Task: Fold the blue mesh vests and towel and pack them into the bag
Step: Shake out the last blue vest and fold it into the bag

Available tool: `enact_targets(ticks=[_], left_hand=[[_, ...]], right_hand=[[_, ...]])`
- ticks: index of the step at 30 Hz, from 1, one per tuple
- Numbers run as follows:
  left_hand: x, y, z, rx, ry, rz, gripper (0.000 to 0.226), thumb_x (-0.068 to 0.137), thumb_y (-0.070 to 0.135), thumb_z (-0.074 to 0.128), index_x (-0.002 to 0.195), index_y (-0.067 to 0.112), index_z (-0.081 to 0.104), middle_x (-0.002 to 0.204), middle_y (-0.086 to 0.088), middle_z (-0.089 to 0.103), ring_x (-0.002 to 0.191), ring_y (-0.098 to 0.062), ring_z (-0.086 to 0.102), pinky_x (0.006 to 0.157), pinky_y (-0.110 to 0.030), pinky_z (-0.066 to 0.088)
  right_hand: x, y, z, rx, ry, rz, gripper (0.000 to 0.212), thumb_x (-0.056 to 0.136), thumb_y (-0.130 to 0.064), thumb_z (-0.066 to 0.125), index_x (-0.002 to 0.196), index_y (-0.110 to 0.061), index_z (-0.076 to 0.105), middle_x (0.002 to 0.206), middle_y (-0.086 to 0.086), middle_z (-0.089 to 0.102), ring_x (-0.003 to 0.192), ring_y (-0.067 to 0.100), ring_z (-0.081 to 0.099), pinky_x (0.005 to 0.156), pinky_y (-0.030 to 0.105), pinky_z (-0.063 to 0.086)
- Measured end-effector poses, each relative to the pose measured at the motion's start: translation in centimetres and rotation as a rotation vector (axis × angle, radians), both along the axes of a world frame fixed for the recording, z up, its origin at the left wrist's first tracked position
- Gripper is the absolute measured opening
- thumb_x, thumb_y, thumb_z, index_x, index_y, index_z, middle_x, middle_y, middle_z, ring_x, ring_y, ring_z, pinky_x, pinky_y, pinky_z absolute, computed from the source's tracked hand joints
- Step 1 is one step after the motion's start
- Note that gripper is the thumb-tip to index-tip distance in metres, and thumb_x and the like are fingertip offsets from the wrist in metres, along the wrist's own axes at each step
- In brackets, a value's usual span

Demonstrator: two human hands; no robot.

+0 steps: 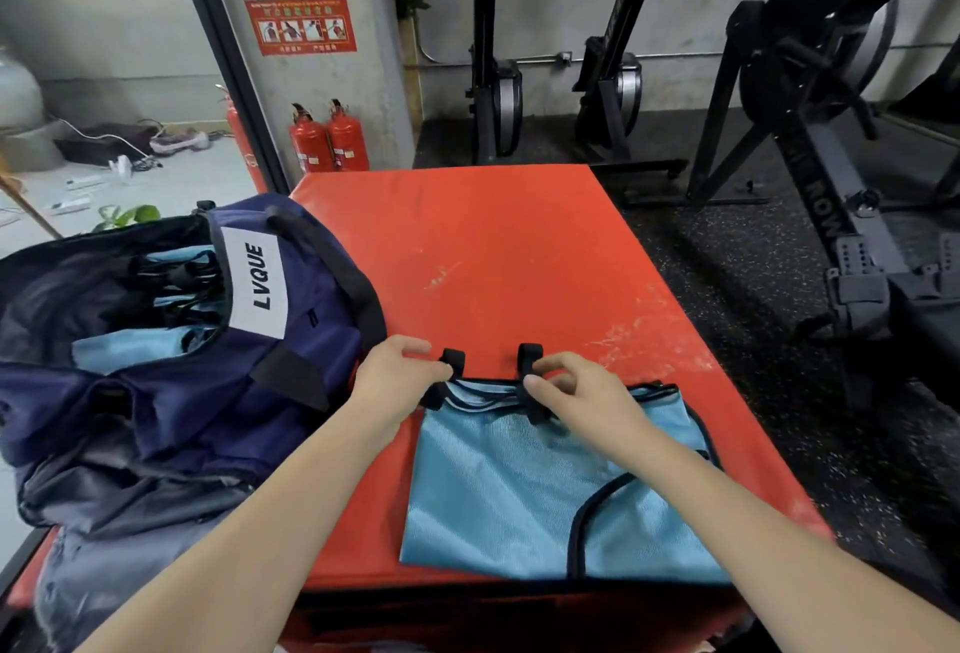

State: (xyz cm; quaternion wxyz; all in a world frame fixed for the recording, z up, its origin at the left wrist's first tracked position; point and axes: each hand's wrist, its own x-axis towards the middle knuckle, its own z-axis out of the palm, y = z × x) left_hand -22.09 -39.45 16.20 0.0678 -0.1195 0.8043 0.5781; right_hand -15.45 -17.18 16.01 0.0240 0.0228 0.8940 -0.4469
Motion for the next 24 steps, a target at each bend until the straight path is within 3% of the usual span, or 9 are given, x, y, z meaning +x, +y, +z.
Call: enact_targets(ticks=[3, 5, 7, 10, 14, 18, 22, 24], left_hand=[[-0.3, 0.6, 0.6, 0.320, -0.093, 0.081, 0.020, 0.089, 0.014, 0.071, 0.106, 0.010, 0.061, 0.098, -0.011, 0.065, 0.072, -0.019, 0.072, 0.054, -0.026, 0.050], [-0.2, 1.0, 1.1, 0.393, -0.086, 0.109, 0.017, 0.096, 0.023, 0.063, 0.106, 0.010, 0.058, 0.103, -0.007, 0.063, 0.077, -0.021, 0.075, 0.061, -0.027, 0.057], [-0.2, 1.3, 0.9, 0.272, -0.028, 0.111, 0.028, 0.097, 0.036, 0.060, 0.113, 0.013, 0.057, 0.101, -0.003, 0.063, 0.083, -0.020, 0.074, 0.076, -0.036, 0.061], [0.1, 1.5, 0.2, -0.172, 0.165, -0.071, 0.044, 0.087, 0.047, 0.065, 0.122, 0.020, 0.057, 0.109, 0.005, 0.063, 0.097, -0.017, 0.066, 0.093, -0.039, 0.054], [0.6, 1.1, -1.1, -0.658, 0.388, -0.454, 0.050, 0.073, 0.039, 0.075, 0.116, 0.032, 0.050, 0.115, 0.011, 0.051, 0.103, -0.017, 0.056, 0.091, -0.038, 0.049], [0.2, 0.3, -1.3, -0.769, 0.424, -0.545, 0.036, 0.077, 0.028, 0.071, 0.110, 0.031, 0.057, 0.129, 0.012, 0.046, 0.113, -0.017, 0.054, 0.092, -0.039, 0.048], [-0.4, 0.1, -0.6, -0.818, 0.451, -0.549, 0.017, 0.086, 0.033, 0.065, 0.102, 0.028, 0.067, 0.133, 0.010, 0.048, 0.118, -0.017, 0.050, 0.096, -0.036, 0.045], [-0.7, 0.1, -0.5, -0.811, 0.454, -0.516, 0.020, 0.091, 0.040, 0.062, 0.104, 0.028, 0.071, 0.131, 0.010, 0.051, 0.120, -0.017, 0.049, 0.097, -0.035, 0.045]], right_hand=[[-0.8, -0.1, 0.2, -0.282, -0.053, -0.031, 0.037, 0.096, -0.037, 0.059, 0.131, -0.029, 0.050, 0.102, -0.007, 0.073, 0.088, 0.011, 0.070, 0.079, 0.042, 0.057], [-1.3, 0.2, 0.3, -0.367, -0.100, -0.004, 0.048, 0.096, -0.031, 0.059, 0.140, -0.034, 0.039, 0.114, -0.009, 0.069, 0.096, 0.014, 0.070, 0.083, 0.045, 0.057], [-1.6, 0.8, 0.3, -0.320, -0.095, 0.066, 0.063, 0.094, -0.024, 0.062, 0.144, -0.044, 0.029, 0.124, -0.015, 0.062, 0.097, 0.014, 0.070, 0.085, 0.046, 0.058], [-2.0, 1.7, -0.3, -0.099, -0.034, 0.190, 0.080, 0.088, -0.018, 0.067, 0.148, -0.047, 0.023, 0.131, -0.018, 0.052, 0.102, 0.003, 0.064, 0.081, 0.036, 0.059], [-2.5, 2.2, -1.2, 0.202, 0.042, 0.308, 0.083, 0.085, -0.023, 0.072, 0.149, -0.045, 0.025, 0.134, -0.017, 0.049, 0.112, -0.002, 0.053, 0.087, 0.024, 0.049], [-3.1, 2.7, -1.6, 0.454, 0.159, 0.305, 0.056, 0.094, -0.025, 0.064, 0.143, -0.036, 0.041, 0.132, -0.013, 0.055, 0.119, 0.007, 0.049, 0.102, 0.027, 0.042], [-3.4, 3.4, -1.6, 0.562, 0.207, 0.287, 0.032, 0.098, -0.031, 0.057, 0.130, -0.030, 0.056, 0.128, -0.009, 0.061, 0.118, 0.015, 0.054, 0.099, 0.033, 0.045], [-3.5, 3.7, -1.6, 0.558, 0.199, 0.256, 0.028, 0.099, -0.036, 0.056, 0.125, -0.030, 0.061, 0.125, -0.011, 0.064, 0.115, 0.015, 0.057, 0.094, 0.032, 0.048]])
